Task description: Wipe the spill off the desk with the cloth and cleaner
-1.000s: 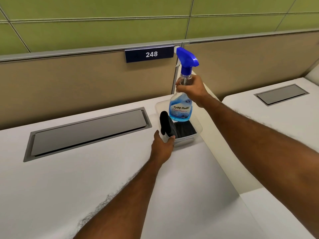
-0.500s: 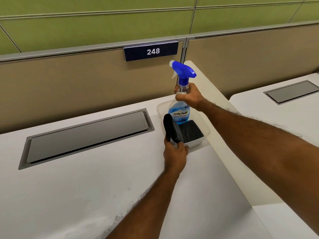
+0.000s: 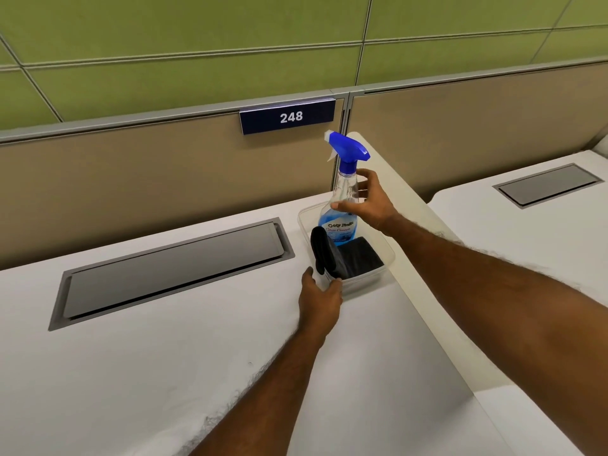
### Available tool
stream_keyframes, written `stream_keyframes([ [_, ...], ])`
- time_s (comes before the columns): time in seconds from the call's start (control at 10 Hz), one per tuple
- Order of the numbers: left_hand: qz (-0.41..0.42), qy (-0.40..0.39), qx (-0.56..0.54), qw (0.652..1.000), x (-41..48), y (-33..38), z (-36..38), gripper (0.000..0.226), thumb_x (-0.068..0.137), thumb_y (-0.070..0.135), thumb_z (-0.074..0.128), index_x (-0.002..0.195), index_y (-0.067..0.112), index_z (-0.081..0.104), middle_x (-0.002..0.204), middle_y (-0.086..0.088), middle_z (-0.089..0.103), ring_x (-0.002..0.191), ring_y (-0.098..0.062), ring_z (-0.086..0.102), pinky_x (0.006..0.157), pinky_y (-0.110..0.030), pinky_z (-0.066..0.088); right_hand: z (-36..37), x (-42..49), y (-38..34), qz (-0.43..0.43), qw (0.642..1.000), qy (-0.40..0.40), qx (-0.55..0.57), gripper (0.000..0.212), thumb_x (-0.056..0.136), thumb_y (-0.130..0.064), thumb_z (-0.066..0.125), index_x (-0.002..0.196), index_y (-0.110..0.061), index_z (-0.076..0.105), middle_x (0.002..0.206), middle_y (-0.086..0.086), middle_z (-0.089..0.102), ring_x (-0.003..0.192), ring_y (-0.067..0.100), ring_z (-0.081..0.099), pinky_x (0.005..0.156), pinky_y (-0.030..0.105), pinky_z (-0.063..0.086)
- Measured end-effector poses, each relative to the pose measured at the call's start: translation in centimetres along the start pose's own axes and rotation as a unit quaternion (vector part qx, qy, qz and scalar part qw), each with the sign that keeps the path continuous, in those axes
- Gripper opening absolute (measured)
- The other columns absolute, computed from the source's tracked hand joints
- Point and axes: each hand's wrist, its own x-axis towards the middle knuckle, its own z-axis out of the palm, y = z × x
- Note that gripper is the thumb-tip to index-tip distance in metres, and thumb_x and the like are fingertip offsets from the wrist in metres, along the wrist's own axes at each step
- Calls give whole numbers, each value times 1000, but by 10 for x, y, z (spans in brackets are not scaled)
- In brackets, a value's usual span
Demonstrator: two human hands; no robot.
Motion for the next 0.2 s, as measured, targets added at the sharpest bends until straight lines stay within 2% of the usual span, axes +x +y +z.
stream_keyframes([
  [0.1, 9, 2, 57, 998, -6, 7, -28, 73, 91, 24, 65, 150, 22, 24, 156, -12, 31, 135, -33, 43, 106, -48, 45, 1, -26, -5, 11, 998, 59, -5, 77, 81, -26, 77, 140, -22, 28, 129, 6, 50, 115, 18, 51, 91, 33, 50],
  [0.2, 25, 41, 103, 994, -16, 17, -58, 70, 91, 25, 65, 149, 19, 27, 154, -11, 35, 134, -32, 44, 108, -44, 43, 13, -57, -13, -13, 987, 156, -18, 59, 86, -17, 70, 133, -19, 35, 124, 4, 50, 112, 15, 51, 81, 17, 46],
])
